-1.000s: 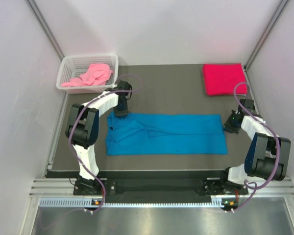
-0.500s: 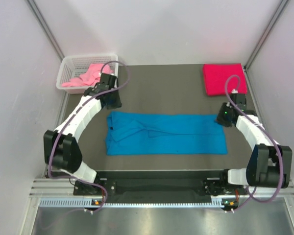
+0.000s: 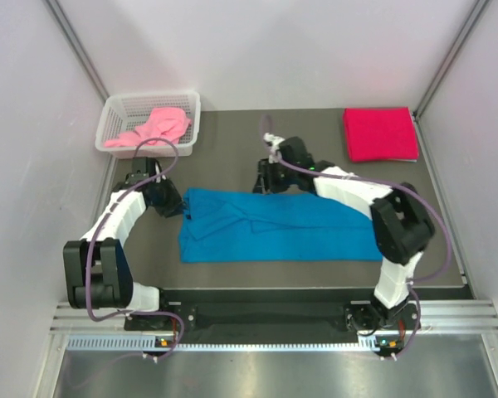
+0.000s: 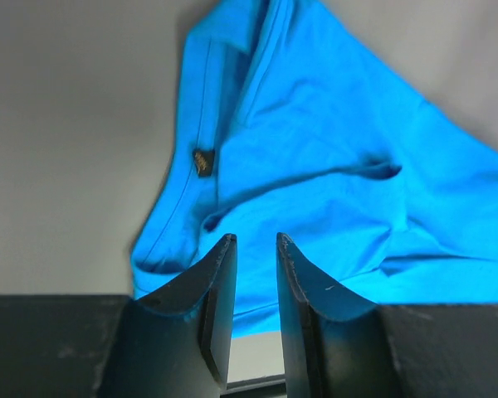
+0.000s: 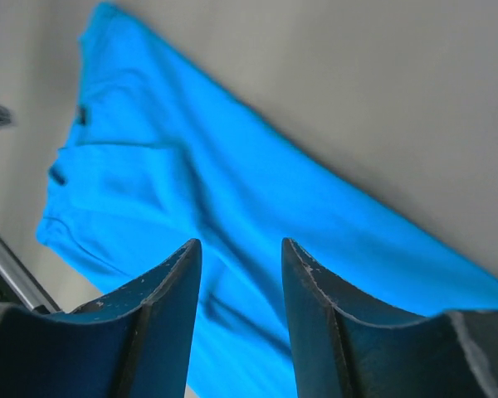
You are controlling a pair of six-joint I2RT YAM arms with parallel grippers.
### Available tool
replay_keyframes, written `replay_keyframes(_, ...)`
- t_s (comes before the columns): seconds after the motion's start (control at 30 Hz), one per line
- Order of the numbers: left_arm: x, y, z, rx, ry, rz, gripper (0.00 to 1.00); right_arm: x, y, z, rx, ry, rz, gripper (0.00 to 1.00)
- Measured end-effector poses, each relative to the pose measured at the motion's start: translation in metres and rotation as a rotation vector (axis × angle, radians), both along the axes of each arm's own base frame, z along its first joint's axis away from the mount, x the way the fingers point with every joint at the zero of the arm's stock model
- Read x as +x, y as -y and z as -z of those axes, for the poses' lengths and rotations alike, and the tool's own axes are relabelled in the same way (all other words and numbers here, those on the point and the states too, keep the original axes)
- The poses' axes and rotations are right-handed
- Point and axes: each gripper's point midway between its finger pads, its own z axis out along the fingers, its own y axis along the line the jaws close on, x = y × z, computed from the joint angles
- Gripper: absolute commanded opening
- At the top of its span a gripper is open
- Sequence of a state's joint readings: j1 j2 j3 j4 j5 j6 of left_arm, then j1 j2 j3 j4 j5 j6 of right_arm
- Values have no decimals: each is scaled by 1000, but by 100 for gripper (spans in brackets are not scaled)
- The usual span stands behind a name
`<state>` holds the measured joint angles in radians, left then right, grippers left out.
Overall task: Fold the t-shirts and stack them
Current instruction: Fold the tshirt
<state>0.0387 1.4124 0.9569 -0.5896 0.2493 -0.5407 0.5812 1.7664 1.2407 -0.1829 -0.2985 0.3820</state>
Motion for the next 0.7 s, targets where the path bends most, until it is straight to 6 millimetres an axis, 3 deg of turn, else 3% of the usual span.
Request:
replay_keyframes(0.13, -11, 3, 11, -11, -22, 8, 32, -2, -61, 13, 1, 20, -148, 47)
replay_keyframes(0.27, -19, 4, 20, -15, -45, 10, 33, -8, -93, 30, -5, 16, -234, 50)
replay_keyframes(0.47, -32, 4, 39, -13, -69, 16, 34, -18, -102, 50, -17, -12, -287, 49)
replay_keyframes(0.7, -30, 9, 48, -38, -67, 30, 34, -21, -108, 47, 10, -2, -316, 45)
